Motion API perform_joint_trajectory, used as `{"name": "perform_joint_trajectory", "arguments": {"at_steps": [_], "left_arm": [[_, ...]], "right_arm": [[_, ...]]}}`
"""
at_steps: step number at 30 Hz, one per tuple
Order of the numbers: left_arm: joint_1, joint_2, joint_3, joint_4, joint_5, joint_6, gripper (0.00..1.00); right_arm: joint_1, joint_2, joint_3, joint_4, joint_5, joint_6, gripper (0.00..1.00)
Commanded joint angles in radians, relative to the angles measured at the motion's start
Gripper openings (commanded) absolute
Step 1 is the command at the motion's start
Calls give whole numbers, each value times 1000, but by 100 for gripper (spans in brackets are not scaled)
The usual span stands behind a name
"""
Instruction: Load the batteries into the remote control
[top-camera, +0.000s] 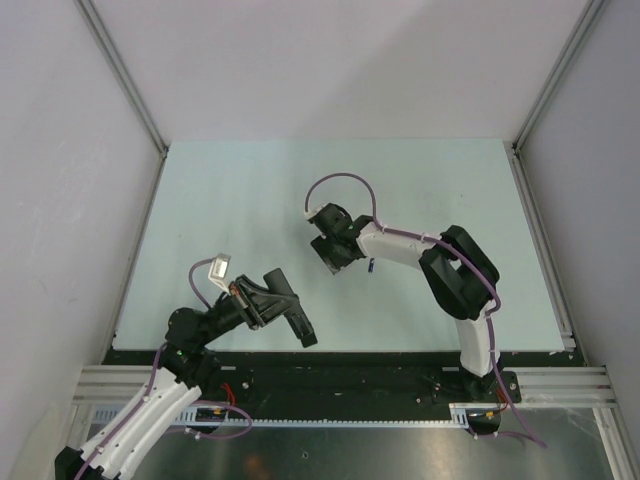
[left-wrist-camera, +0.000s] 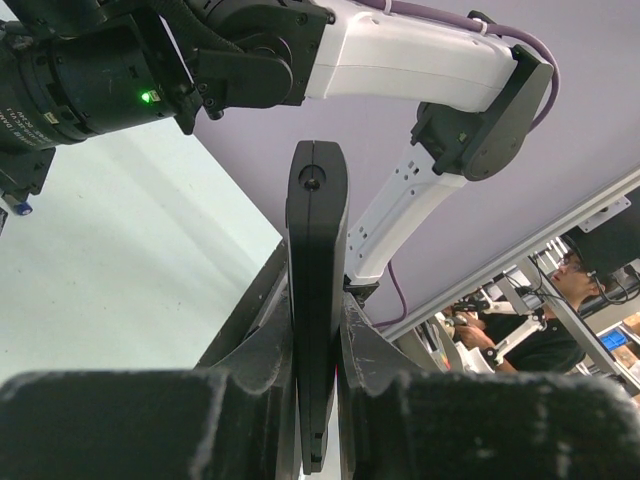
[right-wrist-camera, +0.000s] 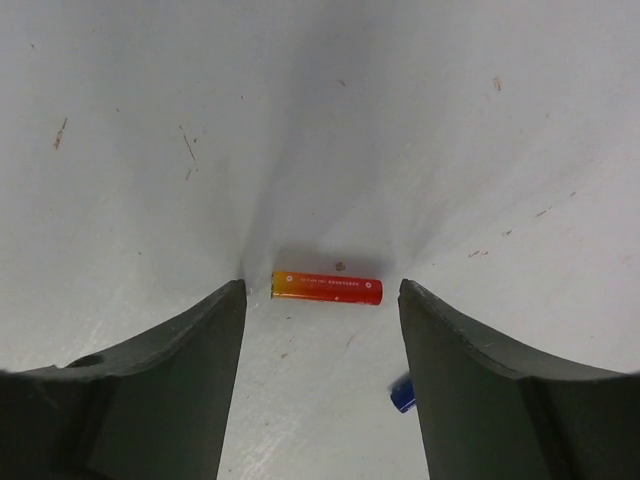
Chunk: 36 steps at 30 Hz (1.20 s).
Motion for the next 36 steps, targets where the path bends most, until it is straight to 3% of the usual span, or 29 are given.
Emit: {"name": "perform_joint_trajectory", "arguments": {"at_steps": [1, 9, 13, 14, 19, 24, 36], "left_arm": [[-5, -14, -5, 16, 13, 9, 0], [-5, -28, -8, 8, 8, 14, 0], [-5, -29, -16, 5, -1, 13, 0], [-5, -28, -17, 5, -3, 11, 0], [-5, -29, -16, 5, -12, 13, 0], [-5, -37, -19, 3, -15, 5, 0], [-5, -29, -28, -1, -29, 5, 0]], "right_arm": [[9, -33, 17, -20, 23, 34, 69], [22, -222, 11, 37, 104, 271, 72], [-3, -227, 31, -38, 143, 600, 67], [-9, -219, 34, -97, 155, 755, 66], [-26, -147, 36, -216, 105, 1067, 61], [-33, -87, 34, -208, 69, 1176, 57], [-67, 8, 46, -193, 17, 1244, 50]]}}
